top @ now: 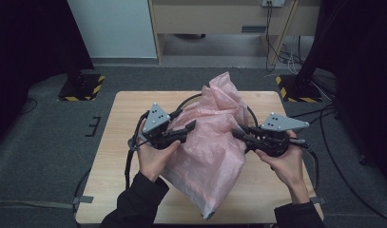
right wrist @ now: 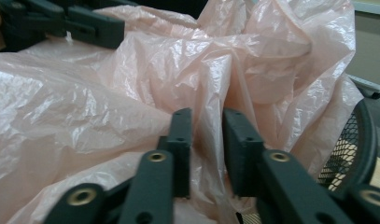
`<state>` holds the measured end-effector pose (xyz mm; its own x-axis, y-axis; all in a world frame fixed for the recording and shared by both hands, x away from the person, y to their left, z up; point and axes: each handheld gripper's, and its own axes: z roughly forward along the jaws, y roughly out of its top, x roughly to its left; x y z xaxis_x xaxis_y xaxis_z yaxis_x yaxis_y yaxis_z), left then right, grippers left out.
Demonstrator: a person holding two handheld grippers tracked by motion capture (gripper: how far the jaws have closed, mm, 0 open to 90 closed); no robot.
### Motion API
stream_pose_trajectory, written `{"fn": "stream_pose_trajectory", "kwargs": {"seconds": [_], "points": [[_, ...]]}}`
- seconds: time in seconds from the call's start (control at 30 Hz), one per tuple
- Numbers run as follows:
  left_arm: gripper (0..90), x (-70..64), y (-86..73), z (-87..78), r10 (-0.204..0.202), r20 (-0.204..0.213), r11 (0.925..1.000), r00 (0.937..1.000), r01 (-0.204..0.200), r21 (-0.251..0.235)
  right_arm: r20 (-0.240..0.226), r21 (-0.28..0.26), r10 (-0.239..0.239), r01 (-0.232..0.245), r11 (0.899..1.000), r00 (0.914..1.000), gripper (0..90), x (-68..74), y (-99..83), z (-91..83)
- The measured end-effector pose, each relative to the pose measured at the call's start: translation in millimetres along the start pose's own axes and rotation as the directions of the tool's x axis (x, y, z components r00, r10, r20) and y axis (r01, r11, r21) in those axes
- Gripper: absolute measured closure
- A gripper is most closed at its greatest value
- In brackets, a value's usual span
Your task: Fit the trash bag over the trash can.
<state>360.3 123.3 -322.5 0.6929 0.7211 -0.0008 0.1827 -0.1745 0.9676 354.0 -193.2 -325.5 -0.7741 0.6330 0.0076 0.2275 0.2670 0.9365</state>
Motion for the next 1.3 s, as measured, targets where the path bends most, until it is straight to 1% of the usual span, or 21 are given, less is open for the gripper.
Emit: {"fn": "stream_pose_trajectory", "kwargs": {"seconds": [0.03, 0.07, 0.1, 0.17, 0.3, 0.37, 0.4, 0.43, 0.47, 0.5, 0.57, 0.67, 0.8, 0.87, 0.97, 1.0, 1.07, 1.13, 1.17, 1.23, 1.3], "points": [[44.2, -0.1, -0.2, 0.1, 0.009, 0.002, 1.0, 1.0, -0.009, 0.003, -0.002, -0.031, 0.009, -0.009, 0.999, 1.0, 63.5, -2.9, 0.1, -3.5], [45.0, 0.2, -0.5, 0.3, 0.018, 0.008, 0.9998, 0.9998, -0.018, 0.005, -0.012, -0.063, 0.022, -0.022, 0.998, 0.9997, 60.6, -5.0, 0.0, -6.1], [46.0, 0.2, -0.5, 0.3, 0.018, 0.008, 0.9998, 0.9998, -0.018, 0.005, -0.019, -0.092, 0.032, -0.034, 0.995, 0.9993, 58.7, -6.9, 0.1, -8.1], [47.9, 0.5, -0.8, 0.7, 0.023, 0.021, 0.9997, 0.9995, -0.023, 0.01, -0.026, -0.153, 0.067, -0.07, 0.986, 0.9974, 52.0, -12.5, 1.4, -13.8], [49.0, 0.8, -0.8, 0.9, 0.026, 0.03, 0.9995, 0.9992, -0.026, 0.015, -0.001, -0.242, 0.108, -0.105, 0.964, 0.9941, 47.5, -29.5, 5.3, -17.2], [49.5, 1.2, -0.7, 1.0, 0.025, 0.034, 0.9996, 0.9991, -0.025, 0.016, 0.007, -0.269, 0.129, -0.122, 0.955, 0.9916, 45.4, -39.2, 7.8, -14.3], [49.8, 1.3, -0.6, 1.1, 0.024, 0.036, 0.9995, 0.9991, -0.025, 0.017, 0.008, -0.276, 0.135, -0.128, 0.953, 0.9908, 44.6, -43.7, 9.4, -12.1], [50.0, 1.3, -0.6, 1.1, 0.024, 0.036, 0.9995, 0.9991, -0.025, 0.017, 0.008, -0.276, 0.135, -0.128, 0.953, 0.9908, 44.6, -43.7, 9.4, -12.1], [50.1, 1.6, -0.5, 1.2, 0.024, 0.04, 0.9995, 0.9989, -0.024, 0.018, 0.001, -0.28, 0.143, -0.137, 0.95, 0.9898, 40.3, -54.6, 12.8, -5.3], [50.2, 1.9, -0.6, 1.3, 0.023, 0.042, 0.9995, 0.9988, -0.024, 0.018, -0.002, -0.281, 0.152, -0.147, 0.949, 0.9883, 40.6, -58.0, 13.8, -2.3], [50.6, 2.6, -0.6, 1.5, 0.02, 0.051, 0.9996, 0.9985, -0.021, 0.018, 0.007, -0.268, 0.152, -0.145, 0.952, 0.9883, 40.6, -68.0, 15.6, 4.8], [50.9, 3.3, -0.7, 1.7, 0.018, 0.059, 0.9997, 0.9981, -0.019, 0.017, -0.003, -0.255, 0.171, -0.167, 0.952, 0.9852, 43.5, -81.3, 16.1, 17.0], [51.5, 4.2, -0.8, 1.8, 0.011, 0.066, 0.9998, 0.9978, -0.012, 0.017, -0.022, -0.218, 0.187, -0.188, 0.958, 0.982, 50.3, -93.6, 17.3, 31.0], [51.6, 4.4, -0.9, 2.0, 0.008, 0.067, 0.9999, 0.9977, -0.009, 0.014, -0.05, -0.211, 0.197, -0.203, 0.956, 0.9792, 54.2, -96.5, 18.5, 36.2], [51.8, 4.6, -1.1, 2.0, 0.006, 0.069, 0.9999, 0.9976, -0.007, 0.012, -0.091, -0.205, 0.216, -0.23, 0.951, 0.9721, 65.0, -97.5, 19.5, 41.4], [51.8, 4.6, -1.2, 2.0, 0.006, 0.069, 0.9999, 0.9976, -0.007, 0.011, -0.106, -0.197, 0.223, -0.241, 0.95, 0.969, 70.3, -97.5, 19.9, 42.1], [51.8, 4.6, -1.2, 1.9, 0.005, 0.069, 0.9999, 0.9976, -0.006, 0.01, -0.112, -0.191, 0.236, -0.254, 0.948, 0.9652, 78.1, -96.0, 20.2, 42.0], [51.9, 4.6, -1.0, 2.0, 0.003, 0.069, 0.9999, 0.9976, -0.004, 0.011, -0.113, -0.182, 0.254, -0.271, 0.945, 0.9607, 83.6, -94.8, 20.8, 41.5], [51.9, 4.6, -1.0, 2.0, 0.003, 0.069, 0.9999, 0.9976, -0.004, 0.011, -0.111, -0.17, 0.258, -0.274, 0.947, 0.9599, 86.1, -94.2, 21.6, 40.8], [51.9, 4.6, -0.8, 2.0, 0.0, 0.068, 0.9999, 0.9977, -0.001, 0.013, -0.095, -0.144, 0.241, -0.253, 0.957, 0.9659, 89.9, -92.3, 24.4, 39.8], [51.9, 4.6, -0.6, 2.0, -0.001, 0.068, 0.9999, 0.9977, 0.0, 0.014, -0.073, -0.119, 0.222, -0.229, 0.966, 0.9724, 90.0, -90.3, 27.0, 38.3]]}}
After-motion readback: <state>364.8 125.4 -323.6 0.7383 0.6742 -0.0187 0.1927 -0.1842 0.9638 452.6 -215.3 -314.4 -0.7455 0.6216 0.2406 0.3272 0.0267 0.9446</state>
